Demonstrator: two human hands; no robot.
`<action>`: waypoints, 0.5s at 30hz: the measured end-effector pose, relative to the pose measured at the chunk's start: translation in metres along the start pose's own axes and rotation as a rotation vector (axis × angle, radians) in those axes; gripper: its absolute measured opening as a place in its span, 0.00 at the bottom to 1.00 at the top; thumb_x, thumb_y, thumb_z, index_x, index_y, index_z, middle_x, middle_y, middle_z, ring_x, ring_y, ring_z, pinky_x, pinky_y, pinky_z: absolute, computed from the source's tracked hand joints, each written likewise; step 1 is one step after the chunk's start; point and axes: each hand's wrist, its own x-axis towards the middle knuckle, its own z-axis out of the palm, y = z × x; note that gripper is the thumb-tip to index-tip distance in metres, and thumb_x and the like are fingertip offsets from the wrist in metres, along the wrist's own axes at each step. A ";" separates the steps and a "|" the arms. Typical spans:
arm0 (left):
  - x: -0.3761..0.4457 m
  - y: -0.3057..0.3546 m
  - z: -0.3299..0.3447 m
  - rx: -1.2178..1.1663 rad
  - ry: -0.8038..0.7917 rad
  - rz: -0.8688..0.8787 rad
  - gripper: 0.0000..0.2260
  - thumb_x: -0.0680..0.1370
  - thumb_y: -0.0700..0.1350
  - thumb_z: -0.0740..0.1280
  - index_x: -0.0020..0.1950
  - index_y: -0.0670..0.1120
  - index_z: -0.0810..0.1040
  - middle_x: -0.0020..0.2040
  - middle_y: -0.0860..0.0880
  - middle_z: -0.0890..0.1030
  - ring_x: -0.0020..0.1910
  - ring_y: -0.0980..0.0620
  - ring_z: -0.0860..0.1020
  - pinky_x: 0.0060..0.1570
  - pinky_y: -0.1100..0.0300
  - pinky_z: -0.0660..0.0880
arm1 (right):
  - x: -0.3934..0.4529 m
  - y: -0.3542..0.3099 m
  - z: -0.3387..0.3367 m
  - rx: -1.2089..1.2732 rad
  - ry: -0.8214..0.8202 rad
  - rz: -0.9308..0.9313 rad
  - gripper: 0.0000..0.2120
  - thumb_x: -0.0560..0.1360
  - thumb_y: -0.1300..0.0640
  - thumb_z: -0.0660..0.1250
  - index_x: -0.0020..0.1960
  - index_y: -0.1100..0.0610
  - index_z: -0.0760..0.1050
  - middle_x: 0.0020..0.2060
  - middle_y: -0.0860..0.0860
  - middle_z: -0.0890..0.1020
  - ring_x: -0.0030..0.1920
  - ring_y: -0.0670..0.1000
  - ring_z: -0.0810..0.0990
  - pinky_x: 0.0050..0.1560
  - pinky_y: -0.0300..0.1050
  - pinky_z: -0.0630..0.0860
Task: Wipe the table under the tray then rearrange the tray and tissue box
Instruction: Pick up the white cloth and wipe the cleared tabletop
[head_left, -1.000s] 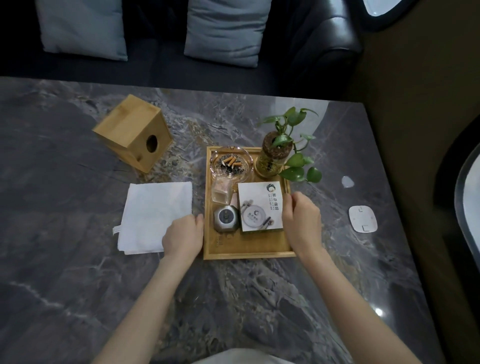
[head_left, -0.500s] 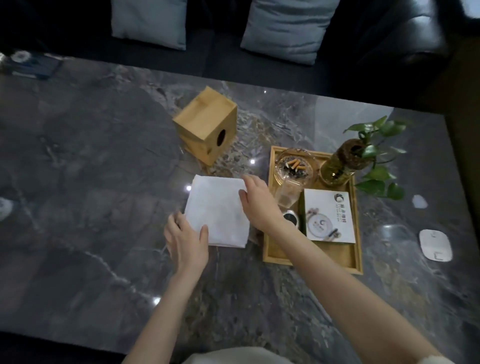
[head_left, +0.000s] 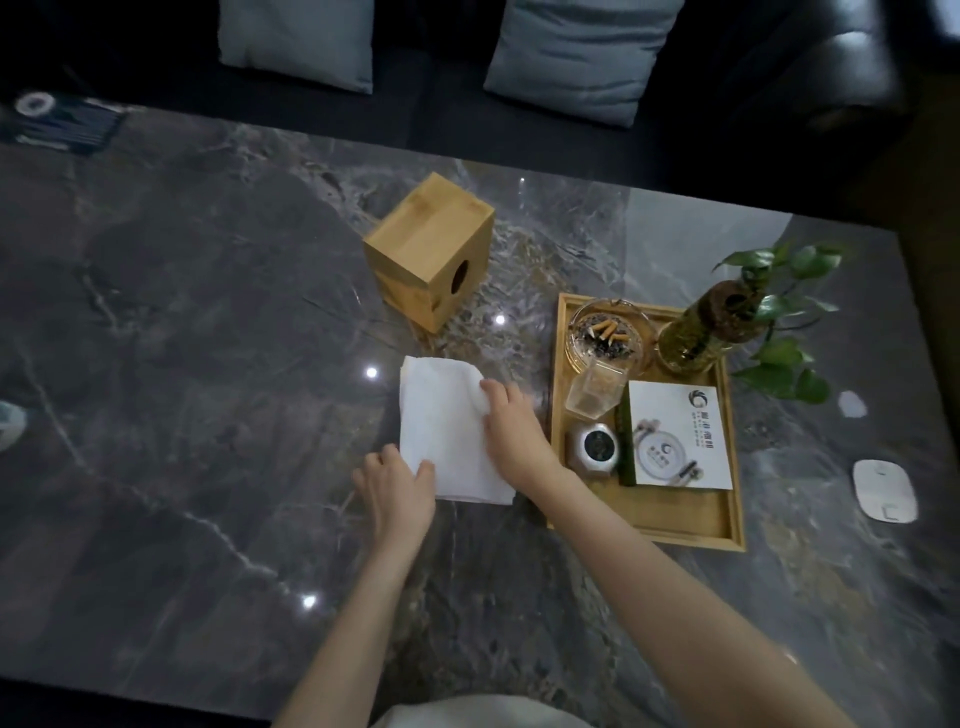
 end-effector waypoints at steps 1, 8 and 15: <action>0.000 0.001 0.001 -0.012 -0.017 0.007 0.18 0.76 0.44 0.63 0.61 0.34 0.69 0.64 0.35 0.69 0.63 0.37 0.66 0.61 0.48 0.64 | 0.000 -0.001 -0.003 0.069 0.011 0.018 0.22 0.78 0.65 0.54 0.71 0.60 0.59 0.67 0.60 0.67 0.67 0.58 0.65 0.66 0.50 0.64; -0.007 0.019 -0.019 -0.575 -0.151 0.008 0.09 0.74 0.40 0.64 0.54 0.41 0.72 0.52 0.42 0.77 0.48 0.45 0.75 0.46 0.54 0.72 | -0.015 -0.005 -0.027 0.473 0.101 0.079 0.15 0.77 0.59 0.57 0.63 0.57 0.69 0.55 0.52 0.77 0.53 0.48 0.74 0.47 0.41 0.70; -0.049 0.068 -0.044 -0.685 -0.187 0.224 0.07 0.74 0.39 0.64 0.51 0.44 0.73 0.43 0.51 0.77 0.41 0.54 0.75 0.38 0.60 0.73 | -0.061 0.019 -0.073 0.777 0.268 0.072 0.11 0.75 0.62 0.61 0.56 0.54 0.73 0.48 0.48 0.76 0.48 0.46 0.75 0.44 0.41 0.73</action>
